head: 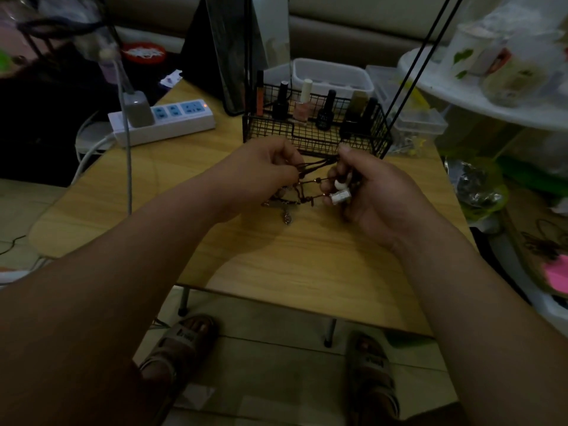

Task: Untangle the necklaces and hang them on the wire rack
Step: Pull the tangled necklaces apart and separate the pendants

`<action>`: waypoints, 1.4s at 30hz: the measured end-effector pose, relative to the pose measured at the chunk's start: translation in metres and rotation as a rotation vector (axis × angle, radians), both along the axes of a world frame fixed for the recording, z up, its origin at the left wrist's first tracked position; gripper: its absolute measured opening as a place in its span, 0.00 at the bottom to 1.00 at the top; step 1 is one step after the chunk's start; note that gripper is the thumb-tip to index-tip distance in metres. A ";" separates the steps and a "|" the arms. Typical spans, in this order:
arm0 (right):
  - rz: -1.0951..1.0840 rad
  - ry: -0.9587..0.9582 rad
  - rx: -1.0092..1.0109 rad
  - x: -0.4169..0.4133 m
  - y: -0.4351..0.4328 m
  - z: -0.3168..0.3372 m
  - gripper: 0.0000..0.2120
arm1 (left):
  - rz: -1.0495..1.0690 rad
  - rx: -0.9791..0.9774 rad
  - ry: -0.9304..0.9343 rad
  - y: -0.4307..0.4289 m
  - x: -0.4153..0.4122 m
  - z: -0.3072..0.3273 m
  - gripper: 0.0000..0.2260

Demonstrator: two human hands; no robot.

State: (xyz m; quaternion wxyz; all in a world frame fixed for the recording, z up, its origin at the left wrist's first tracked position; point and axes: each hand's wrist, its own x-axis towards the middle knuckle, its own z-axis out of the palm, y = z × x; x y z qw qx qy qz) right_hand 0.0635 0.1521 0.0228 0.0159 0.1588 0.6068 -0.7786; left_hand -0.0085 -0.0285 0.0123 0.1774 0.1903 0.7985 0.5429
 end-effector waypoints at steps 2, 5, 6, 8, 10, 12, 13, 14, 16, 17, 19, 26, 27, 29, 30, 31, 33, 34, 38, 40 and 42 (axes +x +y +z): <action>-0.006 -0.006 -0.028 -0.001 0.000 0.000 0.15 | 0.009 -0.024 0.035 0.000 0.001 0.000 0.07; -0.013 0.009 -0.026 -0.001 0.003 0.002 0.12 | -0.019 -0.069 0.074 -0.002 0.001 0.001 0.03; 0.000 0.019 -0.023 0.000 0.004 0.004 0.10 | -0.036 -0.093 0.085 -0.003 0.000 0.001 0.02; 0.016 0.023 0.015 0.002 0.007 0.005 0.04 | -0.033 -0.137 0.118 -0.004 0.000 0.000 0.02; 0.000 0.002 0.123 0.003 0.008 0.004 0.03 | 0.017 -0.121 0.141 -0.004 0.000 0.000 0.03; -0.010 -0.021 0.302 0.002 0.012 -0.001 0.05 | 0.076 -0.065 0.132 -0.005 -0.001 0.001 0.04; -0.010 -0.028 0.407 0.003 0.013 -0.003 0.07 | 0.104 -0.037 0.122 -0.005 -0.001 0.001 0.04; -0.012 -0.031 0.499 0.003 0.013 -0.003 0.10 | 0.129 -0.018 0.119 -0.005 0.000 0.002 0.04; -0.018 -0.025 0.618 0.005 0.011 -0.002 0.14 | 0.171 -0.005 0.138 -0.004 0.000 0.002 0.06; -0.026 -0.019 0.654 0.005 0.010 -0.001 0.16 | 0.189 0.000 0.149 -0.003 0.000 0.002 0.07; -0.048 -0.006 0.721 0.005 0.011 0.001 0.19 | 0.223 0.011 0.156 -0.002 0.000 0.004 0.08; -0.093 0.064 0.871 0.007 0.019 0.012 0.20 | 0.197 -0.094 0.233 -0.006 0.001 0.005 0.16; -0.095 0.076 0.862 0.007 0.020 0.013 0.20 | 0.197 -0.090 0.225 -0.007 0.001 0.005 0.17; -0.081 0.089 0.851 0.008 0.022 0.014 0.20 | 0.205 -0.041 0.173 -0.008 0.001 0.005 0.16; -0.068 0.093 0.845 0.008 0.023 0.014 0.20 | 0.202 0.004 0.122 -0.007 0.000 0.006 0.15; -0.051 0.097 0.836 0.008 0.023 0.014 0.20 | 0.195 0.069 0.056 -0.006 0.000 0.007 0.15; -0.016 0.104 0.814 0.008 0.022 0.014 0.19 | 0.179 0.234 -0.092 -0.003 0.001 0.010 0.12; -0.003 0.105 0.798 0.008 0.021 0.014 0.18 | 0.162 0.319 -0.167 -0.001 0.003 0.013 0.09; 0.058 0.094 0.752 0.010 0.016 0.010 0.16 | 0.087 0.423 -0.284 0.008 0.014 0.024 0.07; 0.074 0.085 0.746 0.010 0.011 0.008 0.13 | 0.070 0.411 -0.306 0.012 0.016 0.029 0.11; 0.059 0.070 0.744 0.007 0.007 0.009 0.09 | 0.066 0.384 -0.312 0.015 0.016 0.034 0.13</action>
